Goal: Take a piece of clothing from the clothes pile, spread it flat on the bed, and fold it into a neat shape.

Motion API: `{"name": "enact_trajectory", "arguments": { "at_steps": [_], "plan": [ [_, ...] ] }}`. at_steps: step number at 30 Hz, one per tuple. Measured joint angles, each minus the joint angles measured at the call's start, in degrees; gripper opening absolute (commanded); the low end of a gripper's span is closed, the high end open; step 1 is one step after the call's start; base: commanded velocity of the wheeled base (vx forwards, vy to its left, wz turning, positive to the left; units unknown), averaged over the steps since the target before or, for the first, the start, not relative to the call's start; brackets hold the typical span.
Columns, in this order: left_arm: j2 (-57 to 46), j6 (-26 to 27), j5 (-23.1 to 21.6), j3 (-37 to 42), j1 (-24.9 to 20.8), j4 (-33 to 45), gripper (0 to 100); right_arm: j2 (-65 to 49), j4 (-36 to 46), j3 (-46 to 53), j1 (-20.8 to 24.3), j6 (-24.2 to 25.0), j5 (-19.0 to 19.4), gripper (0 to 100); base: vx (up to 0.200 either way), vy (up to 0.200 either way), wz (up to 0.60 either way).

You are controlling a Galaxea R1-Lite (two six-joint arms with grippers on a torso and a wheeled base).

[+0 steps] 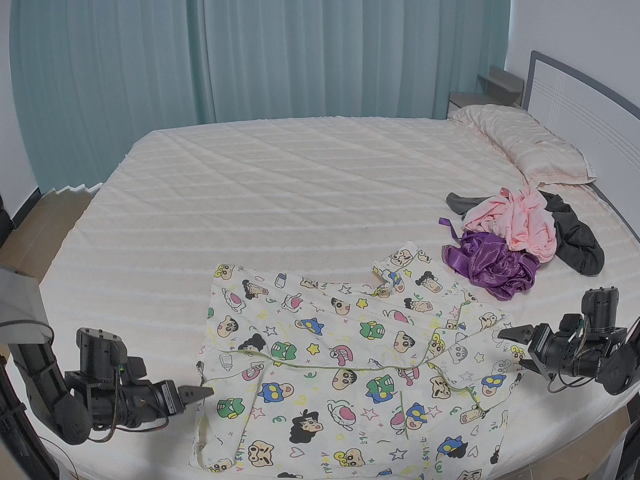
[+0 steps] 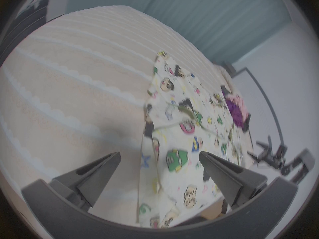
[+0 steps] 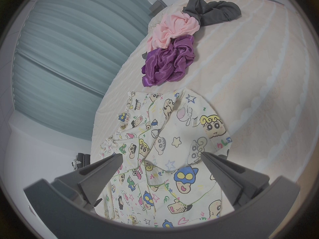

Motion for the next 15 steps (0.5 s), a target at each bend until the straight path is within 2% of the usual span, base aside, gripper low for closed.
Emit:
{"name": "enact_trajectory", "arguments": {
  "at_steps": [3, 8, 15],
  "plan": [
    [-1.49, 4.34, -0.40, 2.41, -1.76, 2.05, 100, -0.02, -0.02, 0.09, 0.00, -0.05, 0.00, 100, 0.000, 0.000, 0.00],
    [-2.97, 8.20, -0.43, 3.50, -4.55, 7.52, 100, -0.10, -0.02, 0.24, 0.07, -0.05, 0.02, 100, 0.000, 0.000, 0.00],
    [-4.00, 10.84, 4.94, 3.69, -8.52, 10.59, 100, -0.27, -0.07, 0.33, 0.49, -0.05, 0.02, 100, 0.000, 0.000, 0.00]
  ]
}}
